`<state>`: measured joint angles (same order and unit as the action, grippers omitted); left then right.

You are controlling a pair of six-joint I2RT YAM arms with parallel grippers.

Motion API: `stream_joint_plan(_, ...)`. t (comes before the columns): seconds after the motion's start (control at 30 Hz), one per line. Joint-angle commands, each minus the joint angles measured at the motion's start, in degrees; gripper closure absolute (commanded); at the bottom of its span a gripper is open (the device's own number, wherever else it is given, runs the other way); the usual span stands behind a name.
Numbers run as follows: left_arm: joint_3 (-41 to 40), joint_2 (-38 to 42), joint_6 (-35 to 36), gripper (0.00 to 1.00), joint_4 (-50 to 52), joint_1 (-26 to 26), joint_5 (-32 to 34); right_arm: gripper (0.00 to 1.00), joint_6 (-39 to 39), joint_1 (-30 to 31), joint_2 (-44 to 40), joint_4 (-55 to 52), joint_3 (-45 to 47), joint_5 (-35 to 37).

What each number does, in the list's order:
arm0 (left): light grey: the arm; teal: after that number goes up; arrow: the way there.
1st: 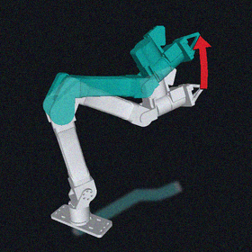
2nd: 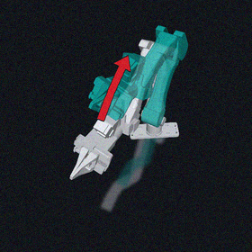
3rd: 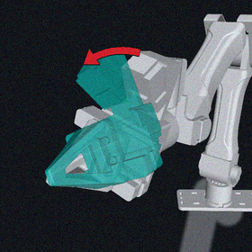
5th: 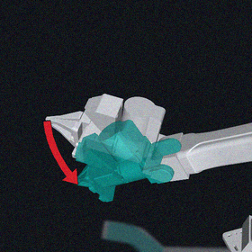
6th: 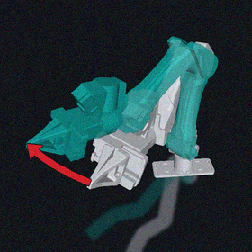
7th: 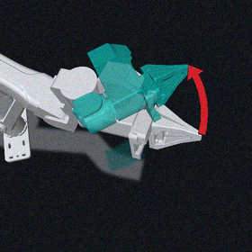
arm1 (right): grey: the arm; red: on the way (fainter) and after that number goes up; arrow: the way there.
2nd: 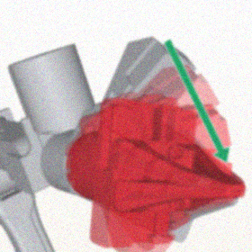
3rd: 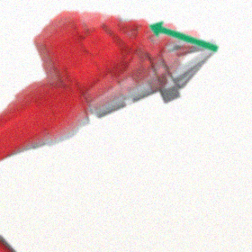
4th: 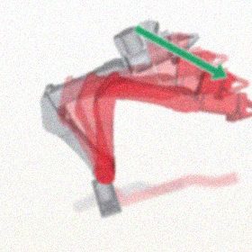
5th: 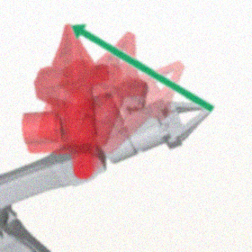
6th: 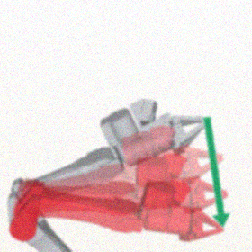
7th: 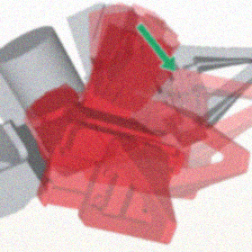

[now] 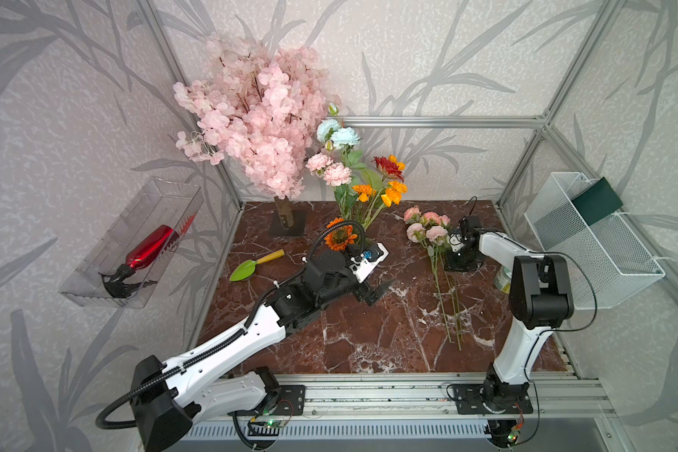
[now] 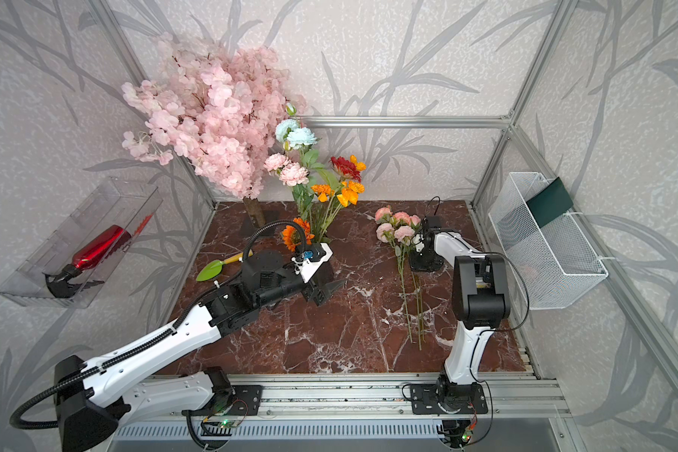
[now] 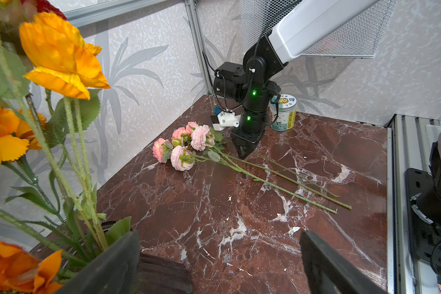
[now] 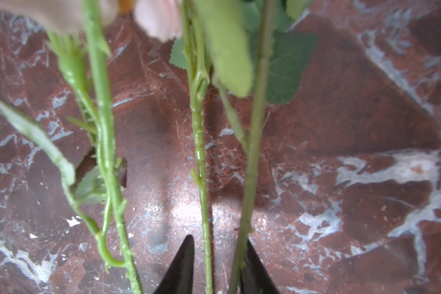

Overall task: Pick out pink flowers from the vase
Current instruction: Place the flower at the center of the board.

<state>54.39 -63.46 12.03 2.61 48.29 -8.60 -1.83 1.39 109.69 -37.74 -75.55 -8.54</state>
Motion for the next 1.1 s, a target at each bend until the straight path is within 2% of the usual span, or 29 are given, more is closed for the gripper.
stream_joint_plan(0.0,-0.07,1.41,0.89,0.01,0.32,0.22,0.42,0.65,0.16,-0.07,-1.87,-0.46,0.65,0.62)
stream_joint_plan(0.57,-0.21,1.55,1.15,0.01,0.40,0.31,0.32,0.48,0.44,-0.05,-3.37,-1.01,1.16,3.17)
stream_joint_plan(0.93,0.39,0.99,1.90,0.01,0.54,0.31,0.50,0.28,1.03,0.54,-11.52,-2.57,1.02,2.33)
stream_joint_plan(1.07,0.72,1.12,1.79,0.01,0.41,0.31,0.43,0.21,0.95,1.36,-17.22,-3.54,0.79,1.87)
